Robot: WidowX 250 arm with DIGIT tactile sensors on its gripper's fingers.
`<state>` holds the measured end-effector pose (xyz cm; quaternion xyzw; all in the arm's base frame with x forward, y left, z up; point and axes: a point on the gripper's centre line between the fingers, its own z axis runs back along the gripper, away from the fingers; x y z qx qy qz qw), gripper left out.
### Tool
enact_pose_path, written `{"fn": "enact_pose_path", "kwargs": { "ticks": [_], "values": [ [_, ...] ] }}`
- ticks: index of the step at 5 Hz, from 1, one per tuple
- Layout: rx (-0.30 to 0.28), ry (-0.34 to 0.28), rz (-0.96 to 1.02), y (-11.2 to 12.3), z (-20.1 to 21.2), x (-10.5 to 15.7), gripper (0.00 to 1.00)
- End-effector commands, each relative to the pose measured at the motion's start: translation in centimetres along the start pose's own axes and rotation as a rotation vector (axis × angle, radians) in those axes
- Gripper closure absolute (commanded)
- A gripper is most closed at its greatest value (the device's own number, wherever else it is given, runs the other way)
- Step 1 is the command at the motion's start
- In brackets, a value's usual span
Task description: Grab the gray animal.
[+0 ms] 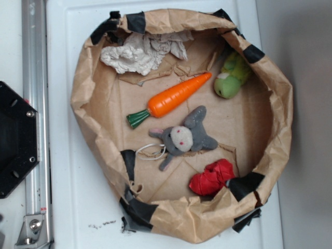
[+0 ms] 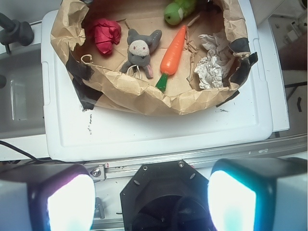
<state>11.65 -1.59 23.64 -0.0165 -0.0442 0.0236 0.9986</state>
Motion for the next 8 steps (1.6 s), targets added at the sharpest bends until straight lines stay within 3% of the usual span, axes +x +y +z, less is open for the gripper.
{"fn": "enact_pose_path", "kwargs": {
  "ticks": [1,2,3,4,5,6,7,8],
  "values": [
    [0.000,0.000,0.000,0.0,0.0,0.0,0.00],
    [0.087,-0.011,0.125,0.7,-4.6,4.6,0.00],
    [0.031,-0.118,0.342,2.6,-7.4,7.7,0.00],
    [-0.058,-0.147,0.465,3.5,-10.5,10.1,0.00],
    [-0.061,-0.085,0.549,2.7,-15.4,12.6,0.00],
    [-0.048,-0.046,0.492,-0.5,-18.9,13.9,0.00],
    [-0.049,0.022,0.431,-4.3,-22.8,13.6,0.00],
    [-0.054,0.057,0.389,-6.4,-24.5,13.3,0.00]
  ]
}}
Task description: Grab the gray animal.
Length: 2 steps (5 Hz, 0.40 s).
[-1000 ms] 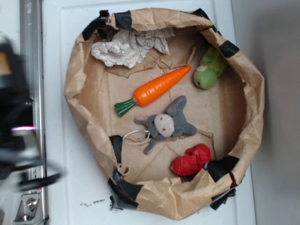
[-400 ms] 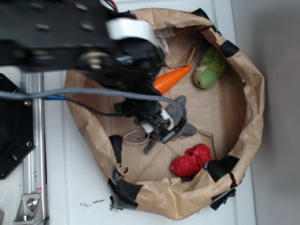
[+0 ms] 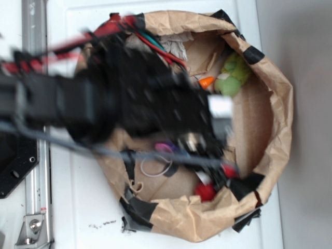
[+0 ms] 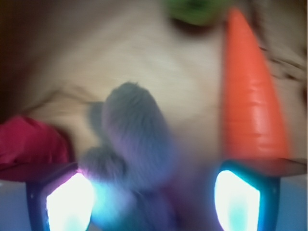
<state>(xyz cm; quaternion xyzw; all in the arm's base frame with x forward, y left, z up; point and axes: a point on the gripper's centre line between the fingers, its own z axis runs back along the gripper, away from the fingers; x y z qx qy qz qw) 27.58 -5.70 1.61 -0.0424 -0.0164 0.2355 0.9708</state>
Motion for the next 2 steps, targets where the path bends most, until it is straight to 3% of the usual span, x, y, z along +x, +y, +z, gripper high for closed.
{"fn": "enact_pose_path", "kwargs": {
  "ticks": [1,2],
  "values": [
    [0.006,0.007,-0.053,-1.8,-2.1,-1.2,1.00],
    [0.004,0.049,-0.168,-0.3,1.5,-0.7,1.00]
  ]
}}
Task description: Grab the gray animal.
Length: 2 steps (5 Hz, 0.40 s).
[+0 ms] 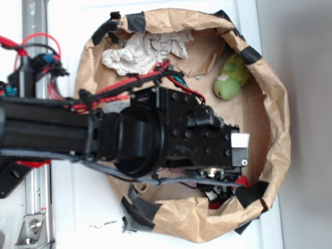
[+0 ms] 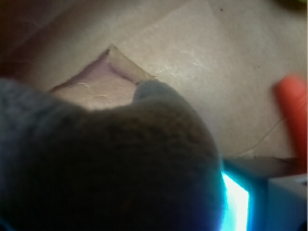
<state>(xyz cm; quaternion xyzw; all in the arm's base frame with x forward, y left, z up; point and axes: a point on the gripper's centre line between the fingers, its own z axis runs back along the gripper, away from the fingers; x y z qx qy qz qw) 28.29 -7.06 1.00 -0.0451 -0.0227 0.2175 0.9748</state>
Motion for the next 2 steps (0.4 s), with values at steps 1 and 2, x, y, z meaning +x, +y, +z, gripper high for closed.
{"fn": "enact_pose_path", "kwargs": {
  "ticks": [1,2],
  "values": [
    [0.026,-0.023,-0.288,3.9,7.4,0.2,1.00],
    [-0.013,-0.065,-0.367,6.3,12.6,1.7,1.00]
  ]
}}
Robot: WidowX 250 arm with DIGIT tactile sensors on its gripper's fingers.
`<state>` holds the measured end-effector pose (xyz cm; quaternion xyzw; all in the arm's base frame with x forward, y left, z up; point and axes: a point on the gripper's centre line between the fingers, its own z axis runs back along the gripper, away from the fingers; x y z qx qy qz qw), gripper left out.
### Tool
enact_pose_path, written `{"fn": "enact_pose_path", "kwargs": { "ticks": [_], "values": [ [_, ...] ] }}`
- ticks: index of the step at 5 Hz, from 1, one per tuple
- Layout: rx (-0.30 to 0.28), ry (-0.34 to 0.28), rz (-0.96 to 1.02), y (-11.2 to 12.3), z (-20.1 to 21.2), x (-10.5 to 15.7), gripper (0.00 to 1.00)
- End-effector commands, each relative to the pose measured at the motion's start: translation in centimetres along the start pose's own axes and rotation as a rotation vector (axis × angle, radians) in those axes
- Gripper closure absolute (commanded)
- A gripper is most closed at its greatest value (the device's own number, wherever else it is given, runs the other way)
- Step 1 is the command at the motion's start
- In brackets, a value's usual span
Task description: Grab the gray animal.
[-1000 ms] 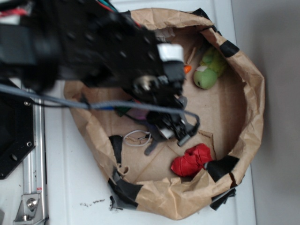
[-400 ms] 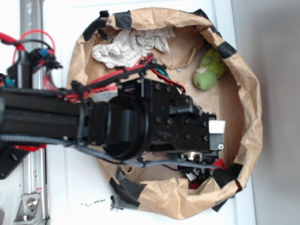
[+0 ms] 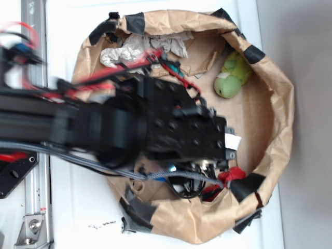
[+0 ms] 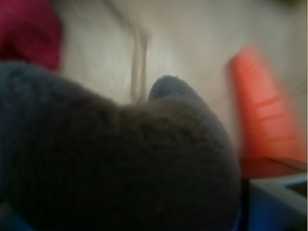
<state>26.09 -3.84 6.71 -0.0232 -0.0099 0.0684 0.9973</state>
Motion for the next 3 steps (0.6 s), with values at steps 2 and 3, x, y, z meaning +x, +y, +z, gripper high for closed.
{"fn": "enact_pose_path", "kwargs": {
  "ticks": [2,3],
  "values": [
    [-0.045,-0.118,-0.086,4.2,16.4,1.3,1.00],
    [-0.056,-0.105,-0.070,3.9,17.9,0.9,1.00]
  ]
}}
